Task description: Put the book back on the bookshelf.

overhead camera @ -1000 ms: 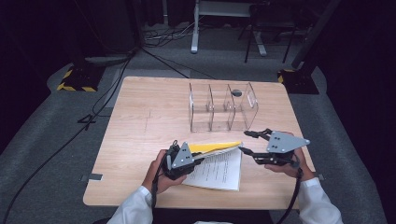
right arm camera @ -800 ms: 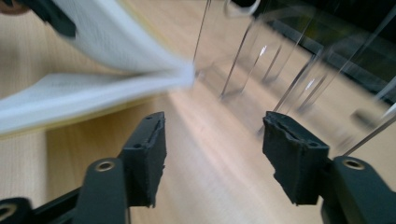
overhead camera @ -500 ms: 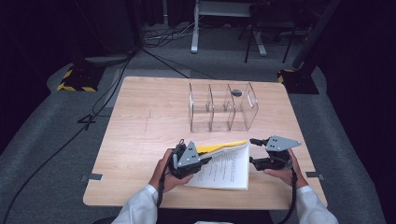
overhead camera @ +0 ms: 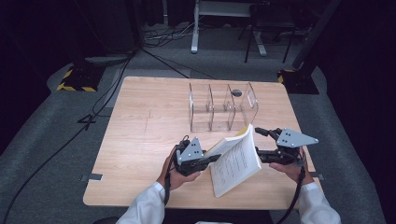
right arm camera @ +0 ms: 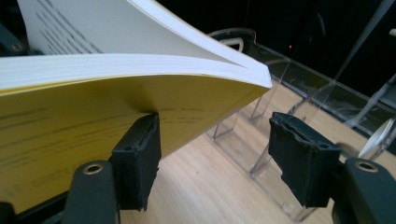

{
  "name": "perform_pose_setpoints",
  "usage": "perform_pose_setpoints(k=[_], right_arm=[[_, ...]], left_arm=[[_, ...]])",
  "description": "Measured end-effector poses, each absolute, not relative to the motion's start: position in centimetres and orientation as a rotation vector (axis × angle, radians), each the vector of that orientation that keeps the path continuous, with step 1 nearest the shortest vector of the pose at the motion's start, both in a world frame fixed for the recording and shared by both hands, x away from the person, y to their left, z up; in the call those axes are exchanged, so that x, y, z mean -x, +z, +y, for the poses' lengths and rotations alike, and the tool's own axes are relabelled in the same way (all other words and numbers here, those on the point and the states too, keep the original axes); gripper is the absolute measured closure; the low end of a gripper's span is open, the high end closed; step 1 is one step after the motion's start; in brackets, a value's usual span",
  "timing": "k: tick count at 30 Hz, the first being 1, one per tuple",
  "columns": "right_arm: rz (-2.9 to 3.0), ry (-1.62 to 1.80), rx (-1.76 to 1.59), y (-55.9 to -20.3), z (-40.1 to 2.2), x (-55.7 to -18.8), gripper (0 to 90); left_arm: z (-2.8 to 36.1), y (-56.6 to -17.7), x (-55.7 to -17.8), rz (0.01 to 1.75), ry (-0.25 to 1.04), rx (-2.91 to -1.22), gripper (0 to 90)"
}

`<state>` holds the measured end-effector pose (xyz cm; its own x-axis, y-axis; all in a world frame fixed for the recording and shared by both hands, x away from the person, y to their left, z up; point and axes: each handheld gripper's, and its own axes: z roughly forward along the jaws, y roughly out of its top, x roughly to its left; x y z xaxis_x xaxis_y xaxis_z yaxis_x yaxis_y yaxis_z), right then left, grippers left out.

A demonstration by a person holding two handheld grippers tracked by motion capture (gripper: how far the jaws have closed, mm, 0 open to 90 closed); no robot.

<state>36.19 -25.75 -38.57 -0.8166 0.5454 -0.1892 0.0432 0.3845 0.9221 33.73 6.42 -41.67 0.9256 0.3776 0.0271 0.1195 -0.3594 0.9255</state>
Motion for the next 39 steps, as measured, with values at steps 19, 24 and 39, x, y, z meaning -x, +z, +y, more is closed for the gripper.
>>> perform_pose_setpoints(k=[19, 24, 39], right_arm=[[2.241, 1.371, -0.394, -38.8, -15.7, -36.0, 29.4], [2.267, 1.355, -0.367, -40.0, -14.7, -35.7, 28.3], [2.296, 1.334, -0.419, -42.5, -14.3, -35.9, 27.4]], left_arm=[[14.3, -42.1, -31.7, 0.451, 0.319, -1.953, 76.4], [15.3, -42.5, -31.1, 0.488, 0.322, -1.993, 57.7], [14.6, -44.7, -28.8, 0.510, 0.244, -2.059, 16.9]])
